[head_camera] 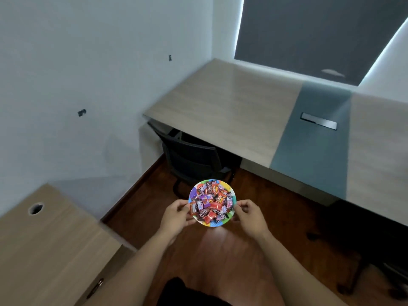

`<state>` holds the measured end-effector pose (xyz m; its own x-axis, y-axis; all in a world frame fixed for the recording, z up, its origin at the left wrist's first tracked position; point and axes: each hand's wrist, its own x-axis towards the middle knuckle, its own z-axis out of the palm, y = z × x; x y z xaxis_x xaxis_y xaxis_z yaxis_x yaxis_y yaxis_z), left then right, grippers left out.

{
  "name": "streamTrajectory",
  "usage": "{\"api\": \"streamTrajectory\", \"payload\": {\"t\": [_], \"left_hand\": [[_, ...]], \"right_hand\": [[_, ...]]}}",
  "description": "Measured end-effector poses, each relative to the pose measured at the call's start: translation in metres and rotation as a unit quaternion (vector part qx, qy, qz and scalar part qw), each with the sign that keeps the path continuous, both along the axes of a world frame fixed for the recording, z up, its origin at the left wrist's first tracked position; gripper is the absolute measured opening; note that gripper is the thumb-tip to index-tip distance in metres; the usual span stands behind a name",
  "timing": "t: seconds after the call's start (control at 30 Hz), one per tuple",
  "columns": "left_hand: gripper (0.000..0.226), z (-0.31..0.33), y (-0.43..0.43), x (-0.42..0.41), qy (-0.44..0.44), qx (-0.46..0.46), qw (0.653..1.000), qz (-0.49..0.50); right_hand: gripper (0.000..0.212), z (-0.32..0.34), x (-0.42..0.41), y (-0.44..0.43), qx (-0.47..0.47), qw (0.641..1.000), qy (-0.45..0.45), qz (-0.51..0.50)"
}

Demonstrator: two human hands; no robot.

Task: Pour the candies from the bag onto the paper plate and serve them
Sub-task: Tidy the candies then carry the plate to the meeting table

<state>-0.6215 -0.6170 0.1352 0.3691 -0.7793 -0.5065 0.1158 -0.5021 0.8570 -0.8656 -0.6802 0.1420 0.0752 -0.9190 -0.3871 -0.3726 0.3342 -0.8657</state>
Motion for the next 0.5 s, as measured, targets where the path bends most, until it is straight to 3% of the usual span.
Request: {"api": "streamTrajectory", "payload": {"t": [0.5], "left_hand": [[0.018,-0.003,-0.191,-0.163,0.008,-0.021,0.983,-0.184]], "right_hand": [[0.011,-0.016,-0.173,-0.1,0.003,0.981,-0.029,-0.192]]}}
